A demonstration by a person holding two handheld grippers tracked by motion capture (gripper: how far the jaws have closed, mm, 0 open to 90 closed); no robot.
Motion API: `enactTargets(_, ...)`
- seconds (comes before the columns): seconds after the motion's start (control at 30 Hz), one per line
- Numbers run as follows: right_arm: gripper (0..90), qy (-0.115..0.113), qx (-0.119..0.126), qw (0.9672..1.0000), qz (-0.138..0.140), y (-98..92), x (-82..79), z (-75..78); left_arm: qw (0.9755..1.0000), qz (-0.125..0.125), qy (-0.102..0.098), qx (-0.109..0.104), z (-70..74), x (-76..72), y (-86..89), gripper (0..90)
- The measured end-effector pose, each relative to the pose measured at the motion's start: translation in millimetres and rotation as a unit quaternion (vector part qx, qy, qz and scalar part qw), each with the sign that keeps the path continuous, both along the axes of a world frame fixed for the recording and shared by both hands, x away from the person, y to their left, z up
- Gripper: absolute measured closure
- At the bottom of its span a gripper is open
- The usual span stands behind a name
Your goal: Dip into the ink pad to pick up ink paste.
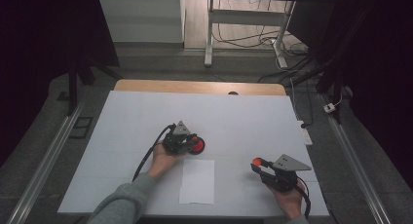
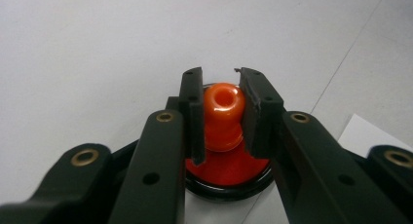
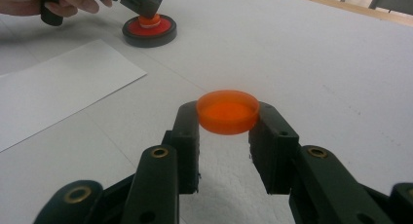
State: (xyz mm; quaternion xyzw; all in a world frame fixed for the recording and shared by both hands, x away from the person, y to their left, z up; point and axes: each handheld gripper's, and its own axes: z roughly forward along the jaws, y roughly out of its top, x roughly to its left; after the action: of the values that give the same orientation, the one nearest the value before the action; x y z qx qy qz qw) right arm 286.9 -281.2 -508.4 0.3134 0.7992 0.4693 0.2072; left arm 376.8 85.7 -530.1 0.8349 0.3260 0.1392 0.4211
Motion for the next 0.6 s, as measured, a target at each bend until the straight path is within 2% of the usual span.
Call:
enactTargets(0.13, 64.7, 0.001, 0.001, 1.0000, -0.001, 0.0, 0.1, -0.1, 1.0000, 0.001, -0.005, 0.005, 1.0, -1.0, -1.1, 72.7)
enactTargets(0.17, 64.7, 0.000, 0.001, 1.0000, -0.001, 0.0, -0.1, 0.3, 1.0000, 0.000, -0.003, 0.000, 1.2, -0.5, 0.0, 72.6)
enactTargets(0.23, 64.7, -0.001, 0.002, 1.0000, -0.001, -0.1, -0.3, 0.8, 0.9997, 0.000, 0.001, -0.026, 3.5, 0.4, 3.9, 72.6)
enactTargets(0.27, 64.7, -0.001, 0.002, 1.0000, -0.001, -0.2, -0.3, 0.9, 0.9994, 0.004, -0.004, -0.035, 6.3, -0.2, 5.9, 72.6)
enactTargets(0.6, 64.7, -0.003, 0.000, 1.0000, 0.000, 0.0, -0.2, 1.4, 0.9981, -0.003, -0.009, -0.060, 19.9, -4.5, 12.1, 72.6)
